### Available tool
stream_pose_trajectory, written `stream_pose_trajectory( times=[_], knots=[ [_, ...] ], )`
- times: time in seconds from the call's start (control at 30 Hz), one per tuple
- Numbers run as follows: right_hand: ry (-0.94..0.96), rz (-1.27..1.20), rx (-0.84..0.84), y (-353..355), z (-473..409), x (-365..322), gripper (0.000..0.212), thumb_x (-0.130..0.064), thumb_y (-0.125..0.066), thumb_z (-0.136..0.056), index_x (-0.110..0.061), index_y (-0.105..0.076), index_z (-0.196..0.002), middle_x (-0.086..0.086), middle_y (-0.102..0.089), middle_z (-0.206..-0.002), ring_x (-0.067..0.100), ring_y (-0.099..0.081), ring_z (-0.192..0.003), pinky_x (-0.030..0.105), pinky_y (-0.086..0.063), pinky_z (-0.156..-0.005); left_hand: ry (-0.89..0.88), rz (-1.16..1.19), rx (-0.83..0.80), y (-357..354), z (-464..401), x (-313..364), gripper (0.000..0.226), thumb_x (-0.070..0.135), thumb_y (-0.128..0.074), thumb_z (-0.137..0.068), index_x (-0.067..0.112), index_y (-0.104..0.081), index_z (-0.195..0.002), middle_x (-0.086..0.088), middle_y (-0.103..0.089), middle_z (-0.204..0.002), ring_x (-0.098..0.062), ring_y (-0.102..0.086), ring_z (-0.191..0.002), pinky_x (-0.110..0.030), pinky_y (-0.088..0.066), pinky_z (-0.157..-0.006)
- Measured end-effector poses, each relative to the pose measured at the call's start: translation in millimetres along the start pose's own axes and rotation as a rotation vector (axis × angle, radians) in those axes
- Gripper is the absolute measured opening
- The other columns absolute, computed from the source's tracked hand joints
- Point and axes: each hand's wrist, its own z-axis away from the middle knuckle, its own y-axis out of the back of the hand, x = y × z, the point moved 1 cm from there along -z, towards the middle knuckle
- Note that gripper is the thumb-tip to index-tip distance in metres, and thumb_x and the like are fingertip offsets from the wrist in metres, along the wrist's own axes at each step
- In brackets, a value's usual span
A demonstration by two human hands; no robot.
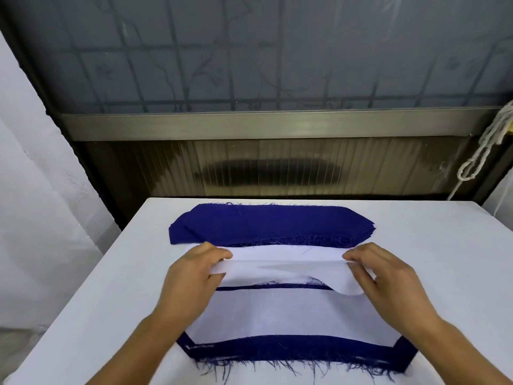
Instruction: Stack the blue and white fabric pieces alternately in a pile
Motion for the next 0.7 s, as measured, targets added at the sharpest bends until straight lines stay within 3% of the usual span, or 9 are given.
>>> stream_pose_trajectory(
  times=[0.07, 0.17, 0.23, 0.3, 0.4, 0.47, 0.53, 0.6, 0.7],
  knots=[
    [-0.067, -0.063, -0.119, 17.4, 3.2, -4.4, 0.010, -0.023, -0.060, -0.090, -0.029, -0.067, -0.088, -0.020, -0.065, -0.088, 0.002, -0.062, -0.076, 0.011, -0.044, -0.067, 0.004, 0.101, -0.134, 19.1, 7.8, -2.3, 0.020, 0.017, -0.073, -0.084, 0.036, -0.071, -0.091, 0.023, -0.065, -0.092, 0.000, -0.061, -0.084, -0.009, -0.044, -0.072],
    [-0.224, -0.210, -0.432, 29.2, 3.4, 1.6, 0.015, -0.027, -0.064, -0.089, -0.036, -0.065, -0.077, -0.021, -0.064, -0.077, -0.001, -0.059, -0.072, 0.010, -0.042, -0.067, 0.090, 0.183, -0.510, 33.2, 12.5, -10.8, 0.017, 0.026, -0.069, -0.087, 0.043, -0.069, -0.089, 0.020, -0.066, -0.093, -0.002, -0.062, -0.084, -0.011, -0.043, -0.068],
    [-0.262, -0.206, -0.595, 24.3, 3.5, 10.0, 0.018, -0.026, -0.064, -0.091, -0.035, -0.065, -0.076, -0.020, -0.060, -0.067, 0.000, -0.051, -0.061, 0.011, -0.039, -0.061, 0.100, 0.141, -0.724, 33.4, 12.6, -15.8, 0.008, 0.031, -0.062, -0.090, 0.033, -0.070, -0.089, 0.013, -0.065, -0.088, -0.001, -0.059, -0.076, -0.021, -0.045, -0.070],
    [-0.287, -0.178, -0.652, 15.1, 2.6, 15.5, 0.019, -0.026, -0.063, -0.092, -0.034, -0.065, -0.076, -0.018, -0.056, -0.063, 0.001, -0.045, -0.057, 0.013, -0.036, -0.058, 0.100, 0.126, -0.780, 29.6, 10.1, -17.7, 0.018, 0.034, -0.055, -0.091, 0.021, -0.068, -0.085, 0.003, -0.063, -0.082, -0.003, -0.050, -0.068, -0.026, -0.041, -0.068],
    [-0.339, -0.154, -0.580, 6.3, -5.6, 22.8, 0.020, -0.025, -0.063, -0.093, -0.035, -0.065, -0.076, -0.016, -0.061, -0.068, 0.000, -0.052, -0.061, 0.015, -0.039, -0.059, 0.199, 0.136, -0.661, 29.6, -1.1, -16.3, 0.024, 0.027, -0.057, -0.094, 0.031, -0.068, -0.073, 0.010, -0.060, -0.068, -0.002, -0.047, -0.061, -0.027, -0.042, -0.063],
    [-0.351, -0.105, -0.421, 7.7, -13.8, 23.3, 0.017, -0.024, -0.063, -0.093, -0.036, -0.064, -0.080, -0.018, -0.066, -0.079, -0.006, -0.060, -0.076, 0.013, -0.046, -0.066, 0.209, 0.109, -0.494, 32.3, -11.5, -14.0, 0.025, 0.024, -0.058, -0.095, 0.026, -0.068, -0.072, 0.012, -0.061, -0.068, -0.004, -0.052, -0.060, -0.034, -0.048, -0.065],
    [-0.279, -0.048, -0.183, 13.5, -19.8, 18.5, 0.014, -0.022, -0.061, -0.093, -0.034, -0.064, -0.087, -0.022, -0.065, -0.087, -0.002, -0.061, -0.080, 0.014, -0.045, -0.068, 0.170, 0.071, -0.272, 37.5, -17.9, -8.7, 0.018, 0.023, -0.059, -0.095, 0.031, -0.073, -0.087, 0.024, -0.065, -0.083, 0.004, -0.060, -0.078, -0.012, -0.048, -0.071],
    [-0.112, 0.065, 0.049, 20.5, -18.5, 11.9, 0.011, -0.020, -0.056, -0.094, -0.027, -0.065, -0.093, -0.021, -0.063, -0.091, 0.002, -0.058, -0.079, 0.015, -0.043, -0.069, 0.061, 0.029, -0.059, 41.7, -15.7, -2.2, 0.021, 0.017, -0.062, -0.093, 0.032, -0.073, -0.102, 0.036, -0.058, -0.095, 0.018, -0.054, -0.094, 0.002, -0.038, -0.077],
    [0.130, 0.169, 0.175, 19.2, 4.5, 11.9, 0.023, -0.017, -0.047, -0.097, -0.011, -0.070, -0.097, -0.004, -0.068, -0.101, 0.011, -0.059, -0.093, 0.025, -0.048, -0.078, -0.073, -0.011, -0.005, 34.7, 6.4, -6.4, 0.028, 0.006, -0.067, -0.088, 0.026, -0.074, -0.107, 0.030, -0.060, -0.108, 0.013, -0.053, -0.103, 0.003, -0.034, -0.087]
  ],
)
